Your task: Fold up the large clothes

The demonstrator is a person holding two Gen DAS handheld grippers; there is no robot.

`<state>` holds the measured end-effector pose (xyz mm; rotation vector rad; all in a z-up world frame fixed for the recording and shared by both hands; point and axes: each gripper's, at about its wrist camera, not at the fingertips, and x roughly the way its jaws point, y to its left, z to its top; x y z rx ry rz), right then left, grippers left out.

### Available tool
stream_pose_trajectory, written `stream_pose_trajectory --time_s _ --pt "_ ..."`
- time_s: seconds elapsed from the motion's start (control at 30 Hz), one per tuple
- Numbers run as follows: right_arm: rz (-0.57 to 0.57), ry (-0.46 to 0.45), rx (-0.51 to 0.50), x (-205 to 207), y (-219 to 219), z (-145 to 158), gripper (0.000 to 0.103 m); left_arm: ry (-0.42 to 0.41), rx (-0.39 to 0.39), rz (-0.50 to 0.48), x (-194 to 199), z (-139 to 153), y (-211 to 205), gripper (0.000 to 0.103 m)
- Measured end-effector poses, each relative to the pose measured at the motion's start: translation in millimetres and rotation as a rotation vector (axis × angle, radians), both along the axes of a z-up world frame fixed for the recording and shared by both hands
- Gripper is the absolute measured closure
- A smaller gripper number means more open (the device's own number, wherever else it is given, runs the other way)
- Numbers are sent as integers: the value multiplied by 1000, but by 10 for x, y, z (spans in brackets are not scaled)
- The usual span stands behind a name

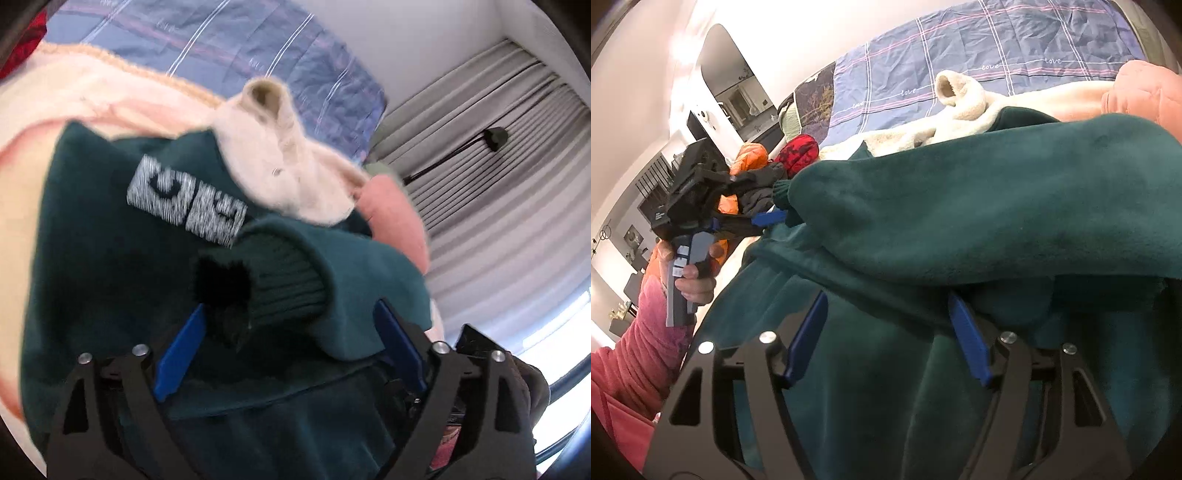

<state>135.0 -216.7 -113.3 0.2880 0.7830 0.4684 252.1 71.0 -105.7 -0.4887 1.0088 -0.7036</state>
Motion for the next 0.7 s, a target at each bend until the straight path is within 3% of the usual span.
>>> stream_pose_trajectory --time_s 0.07,0.13,0.2,0.27,0.33,0.43,0.5,0.57,0.6,0.63,0.7 --pt "0 0 -1 7 2 1 34 36 64 44 65 -95 -67 13" --pt "-1 0 -4 5 7 -2 34 32 105 78 120 -134 -105 50" --pt "-5 4 -8 16 12 -8 34 -11 92 77 158 -20 -159 83" --pt "-8 0 -3 11 1 -2 35 -133 157 74 101 330 -266 83" --pt "-25 -2 25 8 -56 -1 37 -313 217 54 -102 844 -321 83" --pt "-33 11 72 28 -133 -26 38 -505 218 52 -407 1477 -198 82" --pt "-34 9 73 26 -139 -18 38 -588 258 79 -564 1676 -26 81" --pt "-40 5 67 14 -143 -11 38 -580 302 94 -580 1591 126 79" --pt "-47 3 69 4 -154 -4 38 -538 335 117 -529 1415 233 70" --pt "-51 0 73 0 -167 0 38 -503 362 143 -480 1266 293 52" --pt "-67 -2 82 -16 -200 13 38 -384 477 243 -336 777 462 48"
